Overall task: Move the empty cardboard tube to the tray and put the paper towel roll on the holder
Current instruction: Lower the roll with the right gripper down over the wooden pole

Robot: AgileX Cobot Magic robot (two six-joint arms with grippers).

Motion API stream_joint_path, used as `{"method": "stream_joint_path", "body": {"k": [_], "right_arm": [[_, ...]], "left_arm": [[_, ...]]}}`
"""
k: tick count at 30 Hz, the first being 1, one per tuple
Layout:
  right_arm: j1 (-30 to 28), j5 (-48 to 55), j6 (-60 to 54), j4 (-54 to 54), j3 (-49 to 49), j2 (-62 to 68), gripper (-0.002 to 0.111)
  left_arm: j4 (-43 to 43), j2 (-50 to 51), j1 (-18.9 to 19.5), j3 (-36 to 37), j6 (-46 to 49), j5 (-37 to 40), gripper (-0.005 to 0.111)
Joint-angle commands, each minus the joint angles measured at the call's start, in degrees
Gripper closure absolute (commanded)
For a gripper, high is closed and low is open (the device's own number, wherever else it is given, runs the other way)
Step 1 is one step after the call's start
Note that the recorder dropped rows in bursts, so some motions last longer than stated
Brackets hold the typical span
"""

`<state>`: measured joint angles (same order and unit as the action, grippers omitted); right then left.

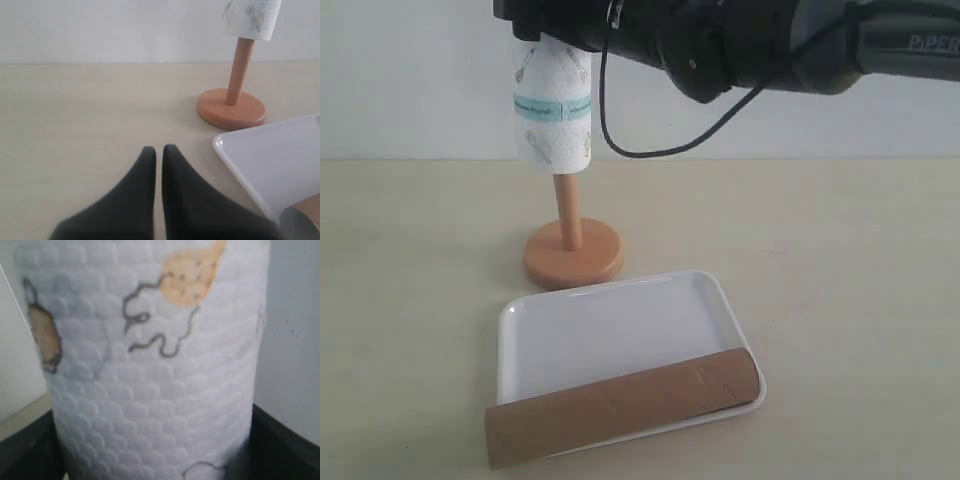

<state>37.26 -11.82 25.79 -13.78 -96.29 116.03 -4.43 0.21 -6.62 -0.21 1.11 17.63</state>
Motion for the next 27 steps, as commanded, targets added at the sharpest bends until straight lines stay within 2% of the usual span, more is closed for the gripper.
{"method": "stream_joint_path", "body": {"k": [1, 4, 11, 27], "right_arm": [[-0.6, -11.39, -7.3, 10.75, 5.45, -1.19, 0.109], [-0.69, -15.02, -12.12, 15.16, 8.78, -1.19, 0.109], [-0.69, -16.22, -17.47, 16.16, 11.75, -0.64, 0.109], [-0.69, -19.68, -17.61, 16.16, 11.65, 6.28, 0.108]], "left_arm": [[-0.53, -0.21, 0.19, 0.21, -0.59, -0.02, 0.103], [-0.53, -0.21, 0.19, 0.21, -0.59, -0.02, 0.103], [-0.53, -0.21, 0.19, 0.21, -0.59, -0.02, 0.103], [-0.53, -0.21, 0.19, 0.21, -0.59, -0.02, 0.103]]}}
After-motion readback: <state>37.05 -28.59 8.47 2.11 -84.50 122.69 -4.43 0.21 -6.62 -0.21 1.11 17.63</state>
